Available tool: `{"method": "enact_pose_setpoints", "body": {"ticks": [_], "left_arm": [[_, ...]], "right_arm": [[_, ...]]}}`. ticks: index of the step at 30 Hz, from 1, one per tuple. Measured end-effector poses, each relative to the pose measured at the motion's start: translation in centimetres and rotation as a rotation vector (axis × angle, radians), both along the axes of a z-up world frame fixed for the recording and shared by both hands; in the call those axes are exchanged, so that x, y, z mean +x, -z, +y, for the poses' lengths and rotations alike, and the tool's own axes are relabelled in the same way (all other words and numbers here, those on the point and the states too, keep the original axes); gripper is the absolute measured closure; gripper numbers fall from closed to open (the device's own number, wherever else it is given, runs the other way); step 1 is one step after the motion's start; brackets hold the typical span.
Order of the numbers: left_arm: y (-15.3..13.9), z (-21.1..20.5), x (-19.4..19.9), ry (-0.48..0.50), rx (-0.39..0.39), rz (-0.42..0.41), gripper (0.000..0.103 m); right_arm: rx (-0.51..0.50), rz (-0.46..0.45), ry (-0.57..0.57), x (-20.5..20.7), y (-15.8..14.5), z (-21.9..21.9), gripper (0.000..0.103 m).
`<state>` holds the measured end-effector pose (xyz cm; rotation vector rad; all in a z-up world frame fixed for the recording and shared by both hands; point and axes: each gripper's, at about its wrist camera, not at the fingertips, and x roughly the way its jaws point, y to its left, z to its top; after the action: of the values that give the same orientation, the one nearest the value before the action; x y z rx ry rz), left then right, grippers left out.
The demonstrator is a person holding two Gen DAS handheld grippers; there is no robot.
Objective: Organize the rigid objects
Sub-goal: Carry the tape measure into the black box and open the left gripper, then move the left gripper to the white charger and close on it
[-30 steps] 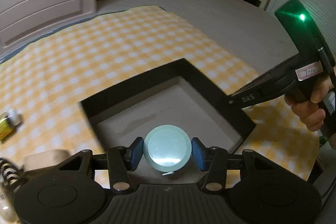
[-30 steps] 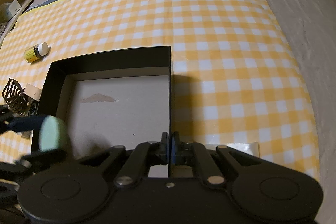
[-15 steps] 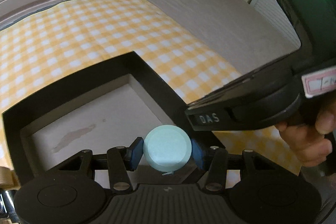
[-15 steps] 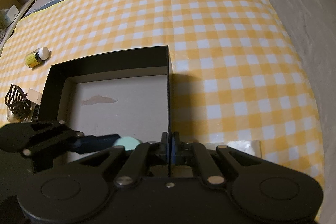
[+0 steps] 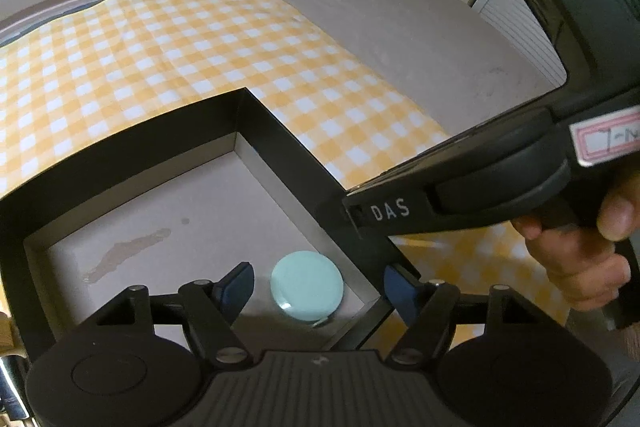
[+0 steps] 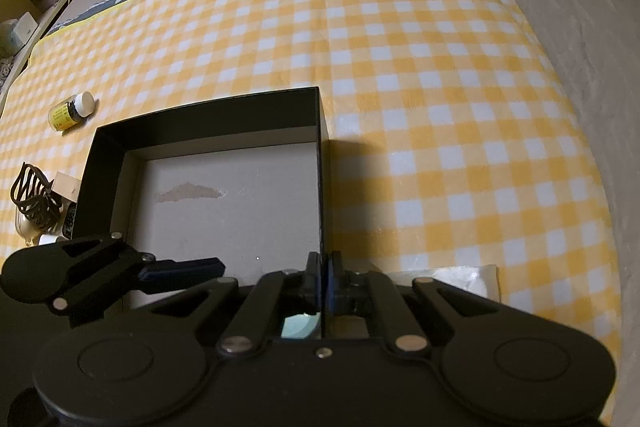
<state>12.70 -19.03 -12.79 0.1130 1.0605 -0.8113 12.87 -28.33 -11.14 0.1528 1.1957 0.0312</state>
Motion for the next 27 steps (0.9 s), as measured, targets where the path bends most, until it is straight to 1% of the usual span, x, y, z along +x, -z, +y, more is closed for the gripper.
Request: {"method": "enact_pose_setpoints", "body": {"ticks": [6,7,9,13,19,24,27], "left_arm": [[-1.2,0.8,-0.6,-0.014,0.007,-0.018,0.029],[-1.5,1.0,-0.9,-0.014,0.010,-0.031,0.028],[-2.0,1.4,-1.3,-0.013,0.020,-0.057,0.024],[-3.1,2.3,-2.0,-0.017,0.040,-0.103,0.020],[-4.5,4.0,-2.5,-0.092,0.057,-0.135,0.012],[-5.7,5.9,-3.0,-0.150,0.080,-0.155,0.001],[-6.5,7.3,-3.4,-0.180,0.085,-0.177,0.000]], "right_arm": [[0.000,0.000,0.002,0.0,0.0,0.0,0.099],[0.000,0.000,0.001,0.0,0.0,0.0,0.099],[0.001,0.000,0.002,0.0,0.0,0.0,0.099],[0.001,0.000,0.003,0.0,0.0,0.0,0.099],[-0.001,-0.001,0.002,0.0,0.0,0.0,0.099],[0.001,0.000,0.007,0.2,0.0,-0.1,0.099],[0.001,0.000,0.007,0.2,0.0,-0.1,0.099]]}}
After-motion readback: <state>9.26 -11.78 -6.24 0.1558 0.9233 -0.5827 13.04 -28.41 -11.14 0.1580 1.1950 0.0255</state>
